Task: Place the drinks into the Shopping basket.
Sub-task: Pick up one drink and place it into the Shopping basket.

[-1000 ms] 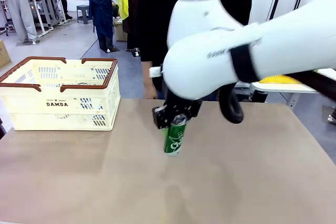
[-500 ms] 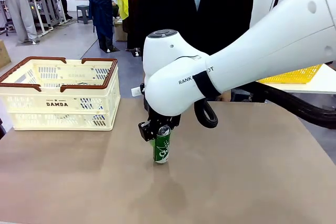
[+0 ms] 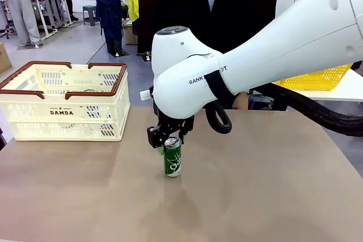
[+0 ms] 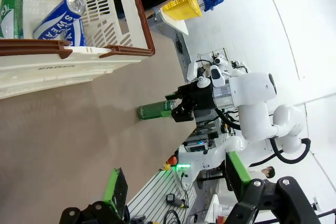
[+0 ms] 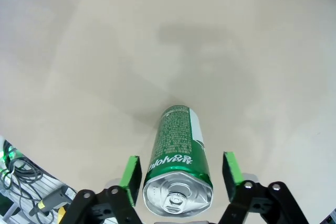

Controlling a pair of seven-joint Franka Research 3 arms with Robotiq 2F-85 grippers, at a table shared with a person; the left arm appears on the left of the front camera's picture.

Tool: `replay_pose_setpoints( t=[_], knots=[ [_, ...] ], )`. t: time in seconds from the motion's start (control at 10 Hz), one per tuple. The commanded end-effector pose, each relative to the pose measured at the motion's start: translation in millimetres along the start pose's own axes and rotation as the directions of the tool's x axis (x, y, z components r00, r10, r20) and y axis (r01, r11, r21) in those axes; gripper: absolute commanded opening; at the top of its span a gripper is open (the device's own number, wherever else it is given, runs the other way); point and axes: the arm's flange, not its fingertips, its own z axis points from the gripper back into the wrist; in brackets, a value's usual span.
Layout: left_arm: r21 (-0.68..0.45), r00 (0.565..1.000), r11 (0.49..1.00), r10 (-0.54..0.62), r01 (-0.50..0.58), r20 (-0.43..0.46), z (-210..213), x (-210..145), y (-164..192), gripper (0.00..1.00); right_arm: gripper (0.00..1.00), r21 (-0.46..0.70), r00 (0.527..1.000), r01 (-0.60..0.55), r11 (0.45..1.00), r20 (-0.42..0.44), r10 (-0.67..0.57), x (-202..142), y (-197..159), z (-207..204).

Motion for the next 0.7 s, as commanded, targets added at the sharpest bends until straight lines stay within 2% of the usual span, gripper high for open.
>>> replay_pose_setpoints(
  t=[0.0,0.3,0.5,0.6],
  knots=[
    [-0.001,1.0,1.0,-0.018,0.018,-0.008,1.0,-3.0,0.3,1.0,1.0,-0.01,0.999,0.034,0.999,0.0,-0.034,-1.0,-0.2,3.9],
    [-0.001,1.0,1.0,-0.018,0.018,-0.008,1.0,-3.0,0.3,1.0,1.0,0.003,0.999,0.041,0.999,0.021,-0.041,-10.3,-9.2,28.2],
    [-0.001,1.0,1.0,-0.018,0.018,-0.008,1.0,-3.0,0.3,1.0,1.0,0.097,0.991,0.132,0.986,-0.006,-0.132,-36.4,-53.7,96.3],
    [-0.001,1.0,1.0,-0.018,0.018,-0.008,1.0,-3.0,0.3,1.0,1.0,0.174,0.977,0.212,0.962,-0.048,-0.207,-58.4,-95.4,131.2]
  ],
)
